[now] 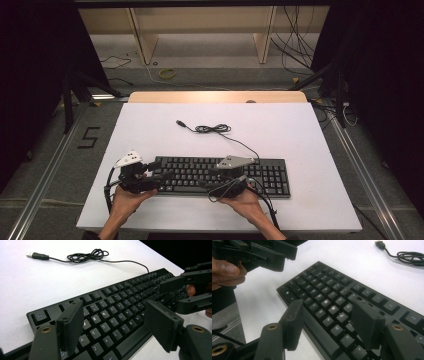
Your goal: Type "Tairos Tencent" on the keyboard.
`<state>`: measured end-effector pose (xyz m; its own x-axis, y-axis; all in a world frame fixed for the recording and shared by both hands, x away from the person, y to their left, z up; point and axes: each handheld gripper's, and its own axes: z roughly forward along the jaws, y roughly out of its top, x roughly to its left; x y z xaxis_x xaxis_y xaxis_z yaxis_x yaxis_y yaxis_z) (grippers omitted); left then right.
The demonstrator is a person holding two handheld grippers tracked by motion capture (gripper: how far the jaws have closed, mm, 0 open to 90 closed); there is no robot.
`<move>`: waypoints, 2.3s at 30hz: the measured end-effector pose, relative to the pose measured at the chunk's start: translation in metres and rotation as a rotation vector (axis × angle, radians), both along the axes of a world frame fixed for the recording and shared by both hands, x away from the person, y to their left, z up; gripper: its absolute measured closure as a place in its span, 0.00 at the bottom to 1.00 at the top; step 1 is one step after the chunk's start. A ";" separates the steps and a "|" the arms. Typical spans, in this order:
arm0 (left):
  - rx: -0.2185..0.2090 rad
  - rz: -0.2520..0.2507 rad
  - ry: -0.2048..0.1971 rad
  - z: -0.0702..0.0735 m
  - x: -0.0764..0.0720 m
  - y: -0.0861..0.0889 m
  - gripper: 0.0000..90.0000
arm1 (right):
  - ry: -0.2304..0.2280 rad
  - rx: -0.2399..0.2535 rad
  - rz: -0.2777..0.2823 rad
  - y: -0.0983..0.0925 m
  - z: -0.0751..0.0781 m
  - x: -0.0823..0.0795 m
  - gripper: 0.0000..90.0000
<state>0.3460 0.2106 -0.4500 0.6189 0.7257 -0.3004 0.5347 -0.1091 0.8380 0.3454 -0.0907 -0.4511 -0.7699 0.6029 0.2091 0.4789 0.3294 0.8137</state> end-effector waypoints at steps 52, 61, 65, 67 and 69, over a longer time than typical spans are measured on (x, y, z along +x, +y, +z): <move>0.013 -0.003 0.011 -0.005 -0.008 0.008 0.34 | 0.040 -0.119 0.084 0.037 -0.027 0.002 1.00; 0.013 -0.003 0.014 -0.005 -0.008 0.008 0.34 | 0.045 -0.158 0.073 0.041 -0.034 0.004 1.00; 0.012 0.002 0.014 -0.006 -0.008 0.009 0.34 | 0.043 -0.166 0.071 0.041 -0.034 0.003 1.00; 0.015 0.003 0.015 -0.006 -0.007 0.009 0.34 | 0.055 -0.158 0.067 0.040 -0.033 0.003 1.00; 0.018 0.009 0.014 -0.006 -0.007 0.010 0.34 | 0.060 -0.132 0.067 0.038 -0.031 0.004 1.00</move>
<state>0.3392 0.2208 -0.4562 0.6082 0.7365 -0.2962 0.5476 -0.1191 0.8282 0.3493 -0.0527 -0.4824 -0.7978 0.5760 0.1784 0.4989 0.4642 0.7319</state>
